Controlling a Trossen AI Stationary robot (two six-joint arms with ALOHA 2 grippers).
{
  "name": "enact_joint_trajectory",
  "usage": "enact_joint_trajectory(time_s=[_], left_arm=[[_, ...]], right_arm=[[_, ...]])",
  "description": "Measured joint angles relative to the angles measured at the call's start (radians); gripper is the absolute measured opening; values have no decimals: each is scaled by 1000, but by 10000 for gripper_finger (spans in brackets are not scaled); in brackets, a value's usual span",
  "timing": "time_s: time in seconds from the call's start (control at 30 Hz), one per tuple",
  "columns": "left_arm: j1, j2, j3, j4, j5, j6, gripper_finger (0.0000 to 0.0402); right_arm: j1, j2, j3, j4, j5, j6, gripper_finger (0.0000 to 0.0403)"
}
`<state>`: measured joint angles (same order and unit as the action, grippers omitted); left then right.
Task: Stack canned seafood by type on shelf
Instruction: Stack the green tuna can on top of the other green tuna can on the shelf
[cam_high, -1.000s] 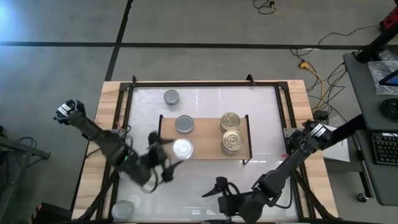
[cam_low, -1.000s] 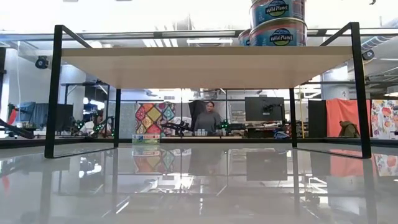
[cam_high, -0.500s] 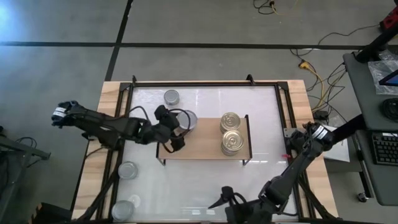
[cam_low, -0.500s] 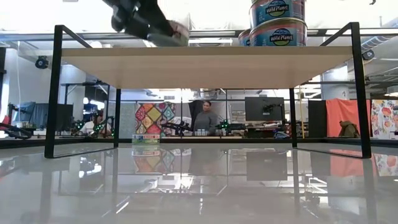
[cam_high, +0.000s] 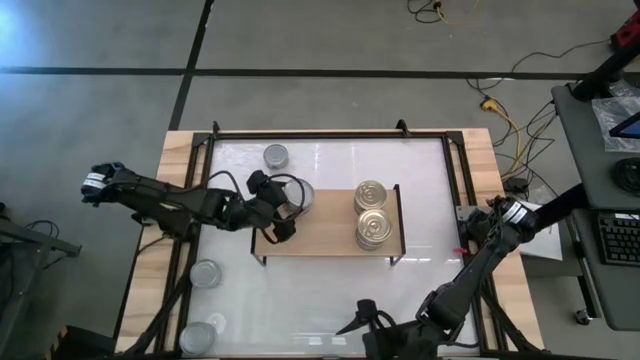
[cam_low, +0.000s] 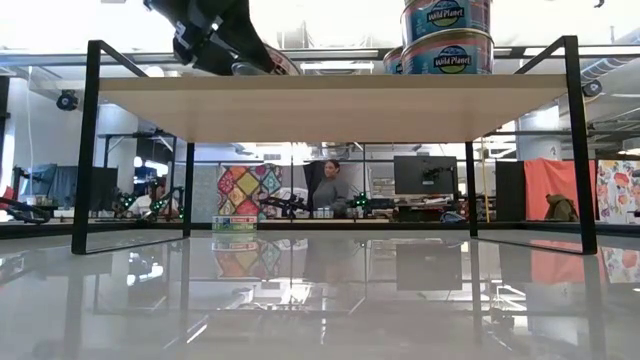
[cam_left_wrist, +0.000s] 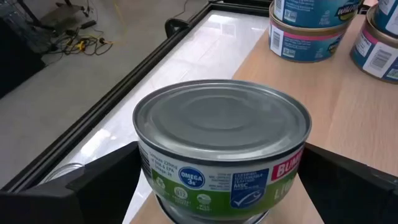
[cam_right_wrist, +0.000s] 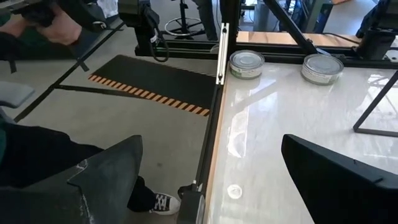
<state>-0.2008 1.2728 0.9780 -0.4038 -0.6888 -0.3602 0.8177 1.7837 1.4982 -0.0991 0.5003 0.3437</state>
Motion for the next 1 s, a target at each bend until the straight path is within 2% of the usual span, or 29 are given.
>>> enact_joint_trajectory(time_s=[0.4,0.53,0.63,0.77,0.9,1.0], left_arm=[[3,0,-4,-27,45,-27,395],[3,0,-4,-32,45,-26,396],[3,0,-5,-32,45,-25,396],[3,0,-5,-38,45,-27,396],[5,0,-5,-79,44,-60,396],[5,0,-5,-86,44,-71,396]], right_arm=[[-3,-5,0,7,4,-6,375],[-9,-21,0,7,68,-44,375],[-41,-48,-1,23,123,-100,375],[-122,-80,36,11,132,-168,375],[-218,-87,163,-147,116,-257,375],[-317,-80,294,-328,32,-277,375]])
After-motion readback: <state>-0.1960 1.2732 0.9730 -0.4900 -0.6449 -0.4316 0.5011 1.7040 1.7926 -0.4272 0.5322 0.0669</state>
